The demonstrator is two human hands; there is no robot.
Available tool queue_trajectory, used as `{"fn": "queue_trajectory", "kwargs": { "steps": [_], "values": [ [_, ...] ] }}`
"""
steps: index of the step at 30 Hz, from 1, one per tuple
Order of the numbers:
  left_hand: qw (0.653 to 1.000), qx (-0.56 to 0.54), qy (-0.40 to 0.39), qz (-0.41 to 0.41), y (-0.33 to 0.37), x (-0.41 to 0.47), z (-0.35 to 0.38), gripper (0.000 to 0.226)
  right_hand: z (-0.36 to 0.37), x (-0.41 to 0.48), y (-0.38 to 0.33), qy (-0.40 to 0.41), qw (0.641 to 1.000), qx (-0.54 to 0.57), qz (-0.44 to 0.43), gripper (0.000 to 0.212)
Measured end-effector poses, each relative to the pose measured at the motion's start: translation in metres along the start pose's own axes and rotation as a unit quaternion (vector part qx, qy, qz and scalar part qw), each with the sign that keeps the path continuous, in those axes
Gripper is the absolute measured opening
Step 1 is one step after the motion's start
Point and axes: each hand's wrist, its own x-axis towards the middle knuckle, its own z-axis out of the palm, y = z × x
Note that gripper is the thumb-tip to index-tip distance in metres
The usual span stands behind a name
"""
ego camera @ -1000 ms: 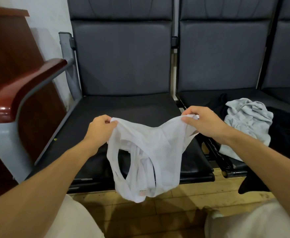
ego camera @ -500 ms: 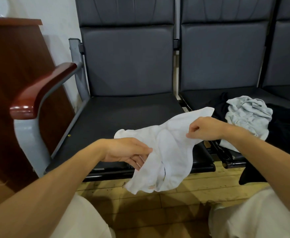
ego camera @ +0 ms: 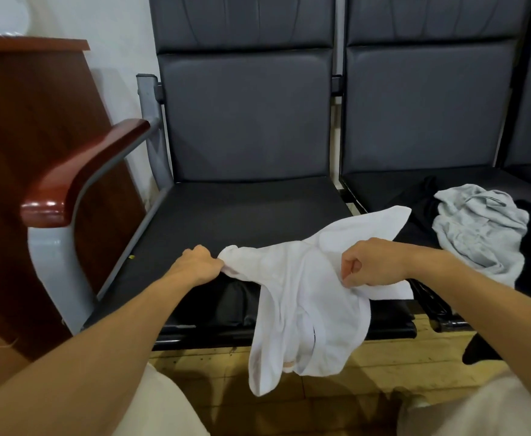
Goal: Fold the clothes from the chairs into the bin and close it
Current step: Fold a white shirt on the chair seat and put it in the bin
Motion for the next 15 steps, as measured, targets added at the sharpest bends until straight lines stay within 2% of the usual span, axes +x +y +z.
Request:
{"fn": "queue_trajectory", "kwargs": {
  "steps": [2,4,6,11,15],
  "values": [
    [1.0,-0.007,-0.018,0.006,0.001,0.007,0.004,0.043,-0.002,0.004,0.001,-0.008,1.0,0.001,0.005,0.008],
    [0.997,-0.065,-0.037,0.027,0.007,0.006,0.006,0.021,-0.003,0.008,0.001,-0.011,1.0,0.004,0.011,0.008],
    [0.991,-0.118,-0.042,0.037,0.011,0.008,0.007,0.011,-0.003,0.011,0.001,-0.013,1.0,-0.011,0.015,0.009],
    [0.979,-0.202,-0.006,0.034,0.022,0.007,0.005,0.018,-0.005,0.016,-0.001,-0.022,0.998,-0.042,0.035,0.015],
    [0.951,-0.304,0.054,-0.002,0.025,0.009,-0.002,0.023,-0.006,0.014,-0.003,-0.032,0.995,-0.072,0.056,0.031]
  ]
}}
